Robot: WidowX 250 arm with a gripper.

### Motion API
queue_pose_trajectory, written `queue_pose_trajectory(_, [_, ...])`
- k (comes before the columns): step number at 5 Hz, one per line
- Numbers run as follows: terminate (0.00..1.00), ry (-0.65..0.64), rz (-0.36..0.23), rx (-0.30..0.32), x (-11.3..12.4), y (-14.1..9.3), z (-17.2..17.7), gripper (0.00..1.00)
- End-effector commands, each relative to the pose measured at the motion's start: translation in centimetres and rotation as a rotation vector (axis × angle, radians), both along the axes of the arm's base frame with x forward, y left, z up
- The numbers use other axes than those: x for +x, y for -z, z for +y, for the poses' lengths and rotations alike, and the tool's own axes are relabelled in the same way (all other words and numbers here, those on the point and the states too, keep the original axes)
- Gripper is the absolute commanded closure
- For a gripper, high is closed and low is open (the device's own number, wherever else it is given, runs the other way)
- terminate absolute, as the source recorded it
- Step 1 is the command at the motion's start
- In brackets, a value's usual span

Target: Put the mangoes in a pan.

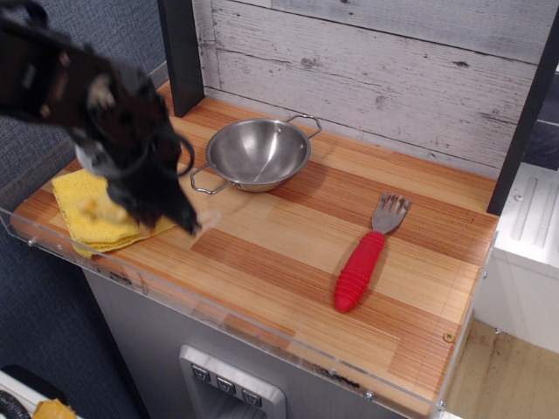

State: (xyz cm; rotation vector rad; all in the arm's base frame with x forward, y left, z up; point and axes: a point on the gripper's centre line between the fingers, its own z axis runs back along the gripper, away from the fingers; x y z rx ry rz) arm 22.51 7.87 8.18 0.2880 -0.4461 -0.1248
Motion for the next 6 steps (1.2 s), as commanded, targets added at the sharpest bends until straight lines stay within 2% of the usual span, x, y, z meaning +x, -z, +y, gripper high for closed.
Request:
queue_pose_trajectory(1, [0.00, -0.010, -0.177, 0.027, 2.0, -6.1, 0.2, 1.00])
queue_pose_trajectory(3, [0.00, -0.017, -0.167, -0.016, 6.0, -5.5, 0.0, 1.00])
queue_pose_trajectory(6, [0.00, 0.049, -0.105, -0.059, 12.2, -1.8, -2.3, 1.00])
